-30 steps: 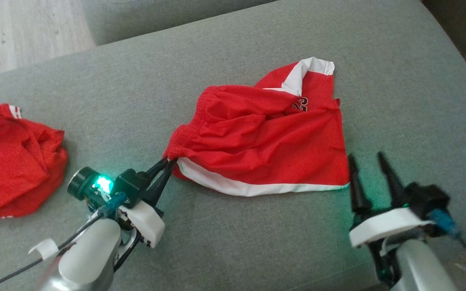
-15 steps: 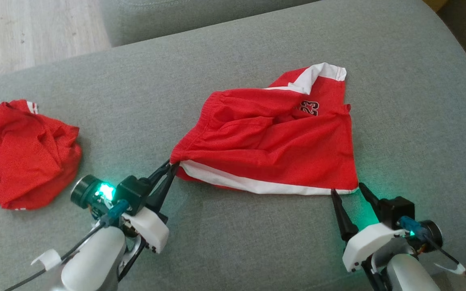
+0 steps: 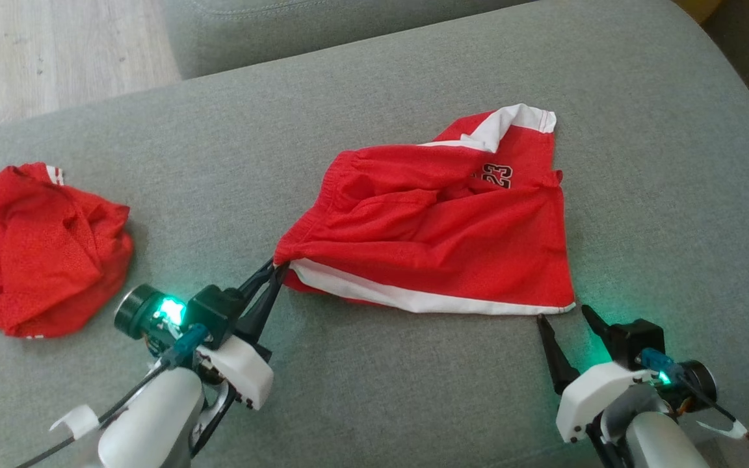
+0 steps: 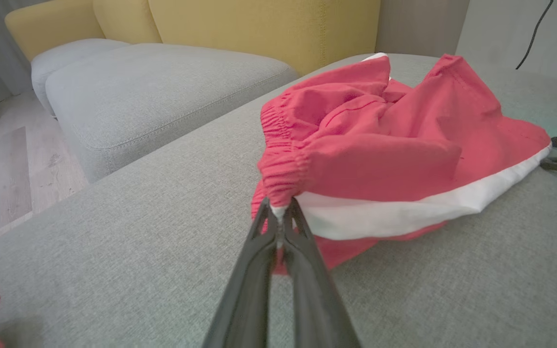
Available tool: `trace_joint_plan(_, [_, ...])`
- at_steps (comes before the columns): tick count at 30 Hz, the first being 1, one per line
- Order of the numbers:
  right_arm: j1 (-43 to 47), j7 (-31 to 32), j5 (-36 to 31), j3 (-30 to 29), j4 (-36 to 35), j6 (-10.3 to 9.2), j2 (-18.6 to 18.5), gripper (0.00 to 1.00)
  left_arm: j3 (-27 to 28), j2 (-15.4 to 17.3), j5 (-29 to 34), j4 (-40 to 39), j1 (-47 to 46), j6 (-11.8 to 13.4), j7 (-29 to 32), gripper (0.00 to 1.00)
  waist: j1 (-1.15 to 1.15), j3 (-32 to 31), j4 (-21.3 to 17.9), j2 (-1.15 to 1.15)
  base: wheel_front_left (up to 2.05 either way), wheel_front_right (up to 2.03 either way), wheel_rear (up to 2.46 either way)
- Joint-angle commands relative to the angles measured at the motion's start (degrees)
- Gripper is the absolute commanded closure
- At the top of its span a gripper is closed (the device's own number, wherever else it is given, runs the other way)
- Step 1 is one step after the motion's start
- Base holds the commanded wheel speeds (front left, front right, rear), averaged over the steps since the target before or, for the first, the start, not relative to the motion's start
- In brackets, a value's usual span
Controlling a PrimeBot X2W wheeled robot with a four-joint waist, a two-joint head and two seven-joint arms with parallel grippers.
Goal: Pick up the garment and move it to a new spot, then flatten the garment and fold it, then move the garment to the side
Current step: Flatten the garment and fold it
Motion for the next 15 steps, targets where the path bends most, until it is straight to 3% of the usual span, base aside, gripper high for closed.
trace_joint_plan(1, [-2.01,-0.05,-0.44,1.03,-1.09,-0.04,-0.14,0.0,1.8,1.91,-0.54,-1.78,-1.7,0.43,-0.02,1.0,0.0,0.04,0.03,0.0,0.0,0.0,0.0])
trace_joint_plan(12, [-3.19,0.51,0.2,0.62,0.49,-0.04,-0.14,0.0,1.41,2.44,-0.98,-2.57,-2.07,0.69,0.37,1.0,0.0,0.51,0.26,0.0,0.0,0.0,0.0])
trace_joint_plan(14, [-3.4,0.51,0.41,0.66,0.61,-0.04,-0.14,0.12,1.34,2.54,-1.06,-2.63,-2.15,0.74,0.43,1.0,0.0,0.6,0.23,0.0,0.0,0.0,0.0])
trace_joint_plan(15, [-3.51,0.48,0.46,0.66,0.66,-0.04,-0.14,0.29,1.31,2.6,-1.1,-2.66,-2.22,0.75,0.47,1.0,0.0,0.65,0.21,0.0,0.0,0.0,0.0])
